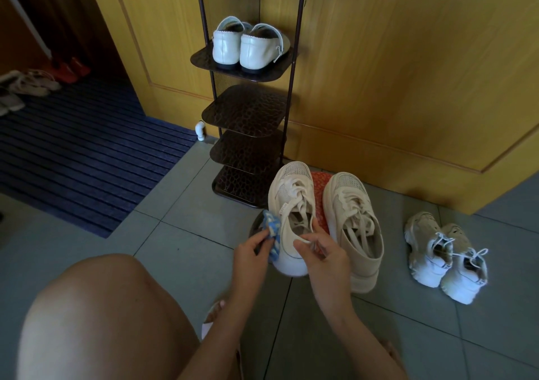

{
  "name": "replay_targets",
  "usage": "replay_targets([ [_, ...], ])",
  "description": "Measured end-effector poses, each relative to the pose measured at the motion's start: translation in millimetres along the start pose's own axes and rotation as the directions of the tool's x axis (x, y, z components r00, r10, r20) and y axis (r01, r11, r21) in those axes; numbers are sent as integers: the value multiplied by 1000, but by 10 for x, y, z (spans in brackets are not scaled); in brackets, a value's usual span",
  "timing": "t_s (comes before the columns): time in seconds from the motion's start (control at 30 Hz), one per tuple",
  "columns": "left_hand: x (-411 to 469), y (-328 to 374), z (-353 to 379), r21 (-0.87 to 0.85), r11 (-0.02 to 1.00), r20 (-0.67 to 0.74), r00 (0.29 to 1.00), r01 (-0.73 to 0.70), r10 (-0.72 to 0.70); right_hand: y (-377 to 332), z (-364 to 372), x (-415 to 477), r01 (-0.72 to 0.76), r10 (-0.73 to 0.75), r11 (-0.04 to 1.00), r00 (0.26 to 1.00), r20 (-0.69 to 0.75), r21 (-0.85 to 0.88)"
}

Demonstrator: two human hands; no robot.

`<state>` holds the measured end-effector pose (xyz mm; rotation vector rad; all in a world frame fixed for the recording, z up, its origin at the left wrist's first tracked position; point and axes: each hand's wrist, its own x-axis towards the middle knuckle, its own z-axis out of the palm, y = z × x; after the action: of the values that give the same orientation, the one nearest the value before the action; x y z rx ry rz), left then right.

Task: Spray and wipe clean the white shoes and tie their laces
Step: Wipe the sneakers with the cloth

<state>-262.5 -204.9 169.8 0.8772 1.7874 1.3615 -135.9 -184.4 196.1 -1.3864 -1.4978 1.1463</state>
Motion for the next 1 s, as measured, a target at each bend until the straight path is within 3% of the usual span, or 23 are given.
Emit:
replay_targets([
  [0.23,-324,12,-42,31,1000,-1,1000,4,-4,-3,7,5,11,-11,999,1000,-5,-32],
  [0.43,-232,275,-235,-227,965,-62,987,129,-146,-218,-14,-123,146,-148,987,989,-25,-68],
  [0.57,-40,511,-200,-359,916,-7,981,179,-194,-388,-22,-73,217,-220,975,960,170,38],
  [0.67,114,730,-133,-476,830,192,955,291,-225,-507,-36,74,224,-244,969,918,314,101],
  [0.77,234,904,-129,-413,860,306,935,299,-178,-609,-62,323,157,-194,978,930,311,138],
  [0.87,339,996,-193,-400,874,309,938,275,-153,-697,-85,586,29,-76,983,964,255,183],
  [0.93,409,977,-219,-323,919,207,964,227,-166,-753,-88,811,21,-61,981,977,205,193],
  [1.0,444,871,-203,-91,984,68,987,154,-148,-820,-50,1089,113,-138,983,974,178,146],
])
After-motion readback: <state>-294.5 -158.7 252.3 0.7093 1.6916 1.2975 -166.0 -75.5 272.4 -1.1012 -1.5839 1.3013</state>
